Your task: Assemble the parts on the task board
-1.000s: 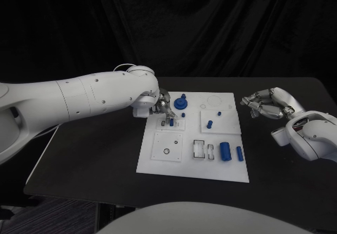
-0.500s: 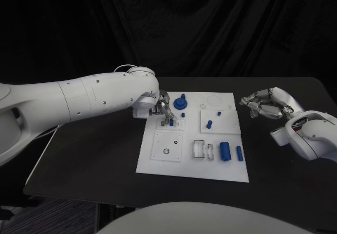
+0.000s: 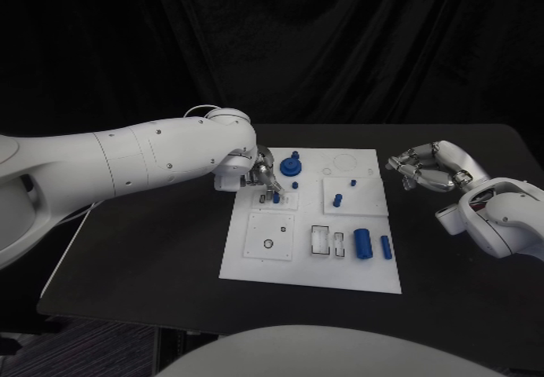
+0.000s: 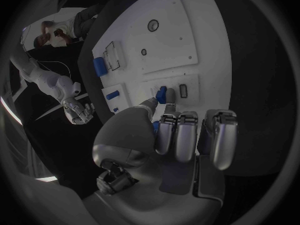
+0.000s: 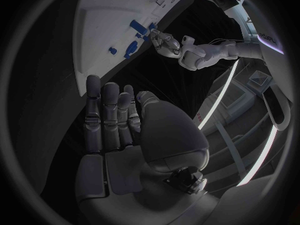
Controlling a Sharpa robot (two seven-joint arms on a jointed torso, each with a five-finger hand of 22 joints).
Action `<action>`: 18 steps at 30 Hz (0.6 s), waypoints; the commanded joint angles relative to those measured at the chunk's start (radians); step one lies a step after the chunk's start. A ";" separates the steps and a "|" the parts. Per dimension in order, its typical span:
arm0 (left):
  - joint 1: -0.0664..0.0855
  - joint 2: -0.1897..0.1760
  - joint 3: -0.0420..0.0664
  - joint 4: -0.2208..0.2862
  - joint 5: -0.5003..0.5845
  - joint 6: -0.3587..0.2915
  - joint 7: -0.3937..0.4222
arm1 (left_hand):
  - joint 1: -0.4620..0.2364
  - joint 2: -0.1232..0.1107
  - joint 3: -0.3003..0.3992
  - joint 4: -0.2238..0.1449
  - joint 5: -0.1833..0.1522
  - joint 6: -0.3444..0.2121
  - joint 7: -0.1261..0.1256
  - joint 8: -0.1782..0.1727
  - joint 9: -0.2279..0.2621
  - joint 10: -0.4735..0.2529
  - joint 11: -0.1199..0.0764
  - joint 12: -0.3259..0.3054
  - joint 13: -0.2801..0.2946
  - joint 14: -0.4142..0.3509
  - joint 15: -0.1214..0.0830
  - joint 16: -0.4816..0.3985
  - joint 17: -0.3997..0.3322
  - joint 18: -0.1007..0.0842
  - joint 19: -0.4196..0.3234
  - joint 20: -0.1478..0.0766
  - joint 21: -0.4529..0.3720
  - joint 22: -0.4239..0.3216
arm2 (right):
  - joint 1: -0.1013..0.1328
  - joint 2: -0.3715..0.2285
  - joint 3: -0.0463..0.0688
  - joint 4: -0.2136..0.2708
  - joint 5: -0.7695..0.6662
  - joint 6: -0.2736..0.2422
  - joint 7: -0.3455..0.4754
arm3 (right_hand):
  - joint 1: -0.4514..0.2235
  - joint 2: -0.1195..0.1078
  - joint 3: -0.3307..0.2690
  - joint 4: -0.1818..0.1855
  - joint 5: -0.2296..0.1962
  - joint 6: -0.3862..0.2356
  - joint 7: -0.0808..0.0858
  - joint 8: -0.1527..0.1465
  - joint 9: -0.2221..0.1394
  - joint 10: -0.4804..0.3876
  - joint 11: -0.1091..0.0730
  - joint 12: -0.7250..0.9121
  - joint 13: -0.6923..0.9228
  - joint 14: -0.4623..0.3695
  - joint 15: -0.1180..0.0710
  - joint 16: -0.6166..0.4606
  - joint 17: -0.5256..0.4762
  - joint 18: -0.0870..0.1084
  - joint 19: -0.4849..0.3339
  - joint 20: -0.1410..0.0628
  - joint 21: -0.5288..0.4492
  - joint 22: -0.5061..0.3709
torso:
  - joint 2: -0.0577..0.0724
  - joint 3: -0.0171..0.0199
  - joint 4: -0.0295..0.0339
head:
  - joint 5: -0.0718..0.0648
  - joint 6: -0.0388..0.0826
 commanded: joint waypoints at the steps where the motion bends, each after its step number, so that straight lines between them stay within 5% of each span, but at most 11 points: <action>1: -0.003 0.003 0.001 0.001 0.003 0.006 0.024 | -0.005 0.002 -0.001 -0.004 0.005 -0.007 -0.003 0.006 0.001 0.106 -0.007 0.004 0.263 0.106 -0.003 0.003 0.263 -0.005 0.086 -0.006 -0.004 0.251 | -0.002 0.000 0.001 0.002 -0.009 0.003 -0.015 | 0.011 -0.002 0.009 -0.001 0.009 0.000 -0.010 0.007 -0.001 0.009 -0.002 0.002 -0.001 0.008 0.000 0.000 -0.002 0.011 0.005 0.000 -0.006 0.001 | 0.000 0.0009 -0.0002 | 0.000 0.000; 18: -0.004 0.014 0.001 -0.013 0.003 0.029 0.042 | -0.003 0.004 0.033 -0.030 0.016 -0.010 -0.006 0.013 0.036 0.106 -0.009 0.004 0.263 0.106 -0.005 0.003 0.263 -0.005 0.086 -0.007 -0.004 0.252 | -0.002 0.003 0.001 0.000 -0.009 0.006 -0.021 | 0.049 -0.015 0.040 -0.011 0.039 -0.002 -0.011 0.011 0.001 0.010 -0.003 -0.002 -0.018 0.015 -0.003 -0.006 -0.010 0.011 0.012 -0.003 -0.012 0.002 | 0.000 0.0009 0.0001 | 0.002 0.000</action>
